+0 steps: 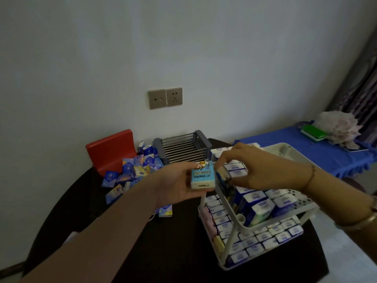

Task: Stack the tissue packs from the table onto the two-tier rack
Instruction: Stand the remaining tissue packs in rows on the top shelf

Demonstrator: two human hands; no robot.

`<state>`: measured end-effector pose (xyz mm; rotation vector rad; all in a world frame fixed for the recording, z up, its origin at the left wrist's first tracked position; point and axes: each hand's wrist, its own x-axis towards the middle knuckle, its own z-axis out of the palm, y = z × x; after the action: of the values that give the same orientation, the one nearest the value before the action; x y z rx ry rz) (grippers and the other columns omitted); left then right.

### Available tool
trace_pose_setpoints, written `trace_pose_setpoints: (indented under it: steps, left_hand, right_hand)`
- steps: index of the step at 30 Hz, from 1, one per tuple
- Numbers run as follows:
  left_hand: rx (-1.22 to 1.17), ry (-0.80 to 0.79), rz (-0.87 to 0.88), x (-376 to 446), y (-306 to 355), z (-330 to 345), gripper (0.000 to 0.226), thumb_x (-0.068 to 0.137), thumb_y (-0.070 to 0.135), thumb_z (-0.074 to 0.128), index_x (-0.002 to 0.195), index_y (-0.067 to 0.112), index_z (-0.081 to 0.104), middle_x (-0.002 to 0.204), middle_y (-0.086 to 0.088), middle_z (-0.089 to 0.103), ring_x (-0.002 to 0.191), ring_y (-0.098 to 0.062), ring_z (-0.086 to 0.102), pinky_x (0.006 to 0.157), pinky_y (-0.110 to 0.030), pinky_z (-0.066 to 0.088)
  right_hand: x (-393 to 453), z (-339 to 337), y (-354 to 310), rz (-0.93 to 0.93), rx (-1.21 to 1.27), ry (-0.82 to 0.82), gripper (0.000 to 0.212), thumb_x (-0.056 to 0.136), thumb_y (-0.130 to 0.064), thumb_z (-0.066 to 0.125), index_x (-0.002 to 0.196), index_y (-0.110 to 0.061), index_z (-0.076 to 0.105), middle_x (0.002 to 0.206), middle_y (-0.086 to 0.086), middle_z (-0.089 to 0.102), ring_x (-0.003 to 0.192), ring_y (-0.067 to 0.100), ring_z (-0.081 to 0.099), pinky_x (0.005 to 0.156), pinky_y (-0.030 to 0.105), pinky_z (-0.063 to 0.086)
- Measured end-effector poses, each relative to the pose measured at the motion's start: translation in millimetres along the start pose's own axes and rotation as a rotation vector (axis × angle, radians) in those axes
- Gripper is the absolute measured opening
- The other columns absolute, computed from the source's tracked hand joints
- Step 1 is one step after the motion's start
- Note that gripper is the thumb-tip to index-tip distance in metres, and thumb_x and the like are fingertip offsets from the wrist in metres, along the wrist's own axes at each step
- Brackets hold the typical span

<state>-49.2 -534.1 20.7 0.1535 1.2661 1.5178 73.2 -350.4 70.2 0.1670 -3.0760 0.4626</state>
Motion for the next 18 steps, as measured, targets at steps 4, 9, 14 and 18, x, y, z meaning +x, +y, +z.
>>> trace_pose_setpoints:
  steps: [4, 9, 14, 18]
  left_hand:
    - [-0.068, -0.052, 0.005, 2, -3, 7, 0.040, 0.097, 0.028, 0.042, 0.128, 0.003, 0.049, 0.125, -0.026, 0.058, 0.115, -0.039, 0.058, 0.103, -0.046, 0.043]
    - [-0.107, -0.063, 0.011, 6, -11, 11, 0.038, 0.098, 0.030, 0.038, 0.123, 0.005, 0.051, 0.127, -0.027, 0.057, 0.118, -0.039, 0.056, 0.109, -0.046, 0.036]
    - [-0.051, -0.053, -0.002, 9, -13, 18, 0.040, 0.099, 0.033, 0.035, 0.127, 0.009, 0.049, 0.126, -0.024, 0.058, 0.119, -0.039, 0.054, 0.106, -0.046, 0.036]
    - [-0.041, -0.034, -0.023, 12, -14, 22, 0.037, 0.099, 0.033, 0.037, 0.126, 0.010, 0.048, 0.126, -0.023, 0.057, 0.118, -0.038, 0.055, 0.102, -0.045, 0.038]
  right_hand:
    - [0, 10, 3, 0.034, -0.130, 0.060, 0.032, 0.084, -0.032, 0.064, 0.115, -0.031, 0.054, 0.117, -0.008, 0.056, 0.108, 0.008, 0.042, 0.093, 0.030, 0.038]
    - [-6, 22, 6, 0.099, -0.267, 0.081, 0.031, 0.083, -0.027, 0.062, 0.112, -0.029, 0.052, 0.117, -0.005, 0.053, 0.114, 0.016, 0.040, 0.089, 0.028, 0.031]
    - [-11, 22, 2, 0.018, -0.348, 0.138, 0.022, 0.080, -0.030, 0.063, 0.101, -0.030, 0.055, 0.106, -0.013, 0.056, 0.104, 0.013, 0.042, 0.086, 0.029, 0.032]
    - [-7, 25, 5, 0.053, -0.357, 0.111, 0.027, 0.083, -0.033, 0.063, 0.108, -0.029, 0.056, 0.114, -0.011, 0.056, 0.113, 0.014, 0.041, 0.091, 0.029, 0.029]
